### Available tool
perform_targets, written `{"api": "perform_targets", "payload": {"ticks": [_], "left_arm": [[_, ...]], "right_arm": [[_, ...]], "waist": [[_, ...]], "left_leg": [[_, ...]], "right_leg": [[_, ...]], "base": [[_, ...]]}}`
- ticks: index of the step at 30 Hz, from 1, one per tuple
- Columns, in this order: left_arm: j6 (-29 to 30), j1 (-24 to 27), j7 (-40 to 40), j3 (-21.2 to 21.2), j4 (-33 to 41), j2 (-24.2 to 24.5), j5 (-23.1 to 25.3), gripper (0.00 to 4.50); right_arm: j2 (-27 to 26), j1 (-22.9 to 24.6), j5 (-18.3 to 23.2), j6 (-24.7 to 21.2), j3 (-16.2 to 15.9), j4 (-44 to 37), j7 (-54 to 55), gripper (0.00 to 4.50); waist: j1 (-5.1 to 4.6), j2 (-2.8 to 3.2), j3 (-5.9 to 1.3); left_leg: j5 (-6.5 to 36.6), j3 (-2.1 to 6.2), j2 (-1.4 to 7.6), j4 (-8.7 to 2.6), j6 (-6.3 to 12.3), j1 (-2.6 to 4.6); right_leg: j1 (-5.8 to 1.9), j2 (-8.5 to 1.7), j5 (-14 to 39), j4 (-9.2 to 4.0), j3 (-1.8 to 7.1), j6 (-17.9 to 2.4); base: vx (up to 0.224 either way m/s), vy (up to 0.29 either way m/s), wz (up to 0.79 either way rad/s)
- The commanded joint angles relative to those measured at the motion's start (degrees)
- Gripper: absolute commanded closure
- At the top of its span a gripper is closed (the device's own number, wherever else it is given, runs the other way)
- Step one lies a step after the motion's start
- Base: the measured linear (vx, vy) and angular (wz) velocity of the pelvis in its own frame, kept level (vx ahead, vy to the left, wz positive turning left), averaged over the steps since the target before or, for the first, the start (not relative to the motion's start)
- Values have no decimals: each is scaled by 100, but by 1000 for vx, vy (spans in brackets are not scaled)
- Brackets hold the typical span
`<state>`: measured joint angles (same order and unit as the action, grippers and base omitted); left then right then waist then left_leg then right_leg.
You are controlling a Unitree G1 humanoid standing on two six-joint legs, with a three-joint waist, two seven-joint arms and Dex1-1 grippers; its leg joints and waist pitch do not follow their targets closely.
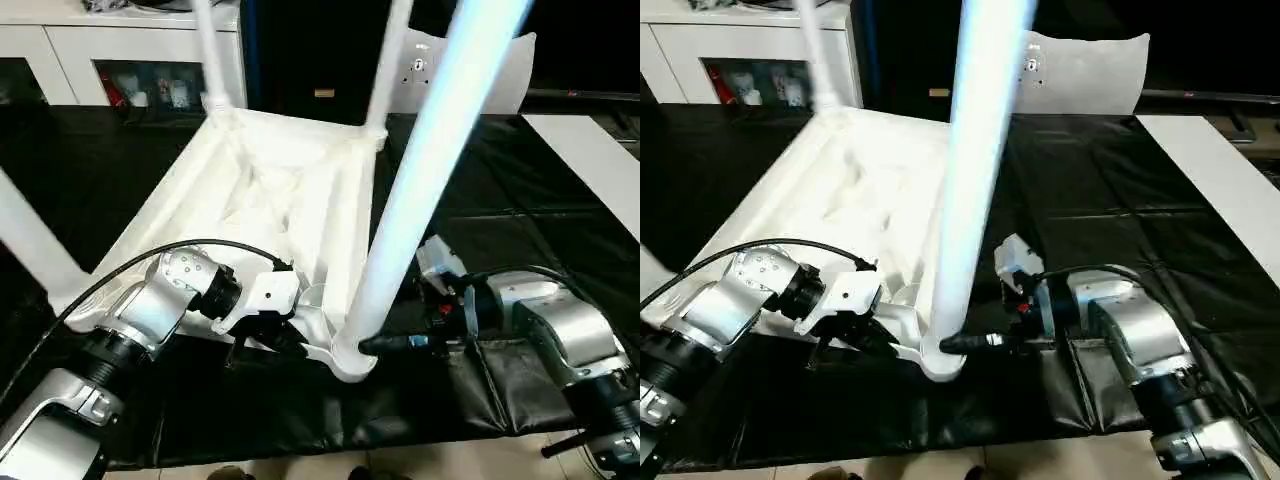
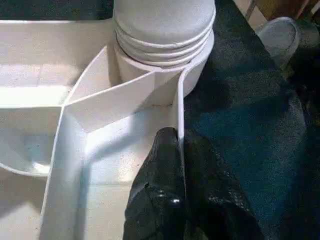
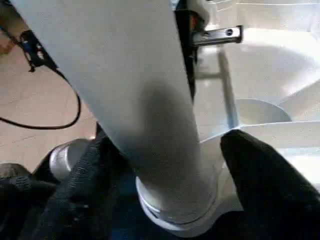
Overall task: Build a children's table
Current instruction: Rotate leg to tighten
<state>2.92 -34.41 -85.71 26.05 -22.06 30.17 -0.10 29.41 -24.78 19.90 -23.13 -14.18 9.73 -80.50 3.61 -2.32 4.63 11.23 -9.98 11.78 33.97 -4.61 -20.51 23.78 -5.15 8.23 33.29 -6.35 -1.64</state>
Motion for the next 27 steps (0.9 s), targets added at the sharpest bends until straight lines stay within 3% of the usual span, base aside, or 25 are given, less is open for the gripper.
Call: {"api": "perform_targets", "payload": {"ticks": [1,14,15,18,21,22,23,25,27], "left_arm": [[-149,-147,-269,151,73,-69,8,450],[-223,-216,-250,117,-157,-97,10,450],[-66,-201,-114,59,-129,-125,-2,450],[618,-150,453,-129,32,-281,-9,450],[1226,-91,913,-265,282,-456,-27,450],[1462,-56,1114,-318,398,-539,-25,450],[1606,-32,1240,-352,475,-593,-27,450],[1995,2,1753,-461,624,-864,48,450],[2217,17,2054,-520,689,-1052,91,450]], "right_arm": [[47,-55,29,-7,-39,23,-78,152],[-35,-6,138,-119,-107,32,-243,241],[-82,43,249,-282,-52,-88,-153,243],[-272,228,440,-631,115,-418,340,246],[-573,401,138,-606,146,-616,1195,246],[-745,448,-11,-622,169,-652,1609,247],[-855,476,-101,-641,186,-674,1871,250],[-1330,522,-218,-797,352,-712,2703,251],[-1642,523,-313,-865,440,-731,3199,253]], "waist": [[-28,-3,-415],[-21,-10,-402],[-20,19,-400],[-17,10,-387],[-50,-12,-352],[-88,10,-323],[-134,-16,-302],[-229,-31,-282],[-368,-19,-293]], "left_leg": [[733,0,188,-393,344,33],[813,3,184,-395,302,35],[799,5,187,-397,294,41],[806,4,193,-401,271,49],[1028,15,180,-425,129,34],[1189,24,160,-434,66,30],[1380,44,115,-432,31,26],[1481,72,88,-415,-41,3],[1534,111,66,-411,-55,-24]], "right_leg": [[-357,-336,1505,-289,351,-1162],[-349,-337,1725,-309,350,-1100],[-347,-333,1676,-303,351,-1120],[-339,-332,1627,-303,356,-1154],[-336,-341,2175,-354,354,-955],[-323,-333,2526,-404,339,-813],[-320,-328,3071,-476,295,-596],[-305,-341,3644,-556,255,-323],[-319,-341,3819,-624,185,-159]], "base": [[0,0,0],[0,0,0],[0,0,0],[0,0,0],[0,0,0],[0,0,0],[0,0,0],[0,0,0],[0,0,0]]}}
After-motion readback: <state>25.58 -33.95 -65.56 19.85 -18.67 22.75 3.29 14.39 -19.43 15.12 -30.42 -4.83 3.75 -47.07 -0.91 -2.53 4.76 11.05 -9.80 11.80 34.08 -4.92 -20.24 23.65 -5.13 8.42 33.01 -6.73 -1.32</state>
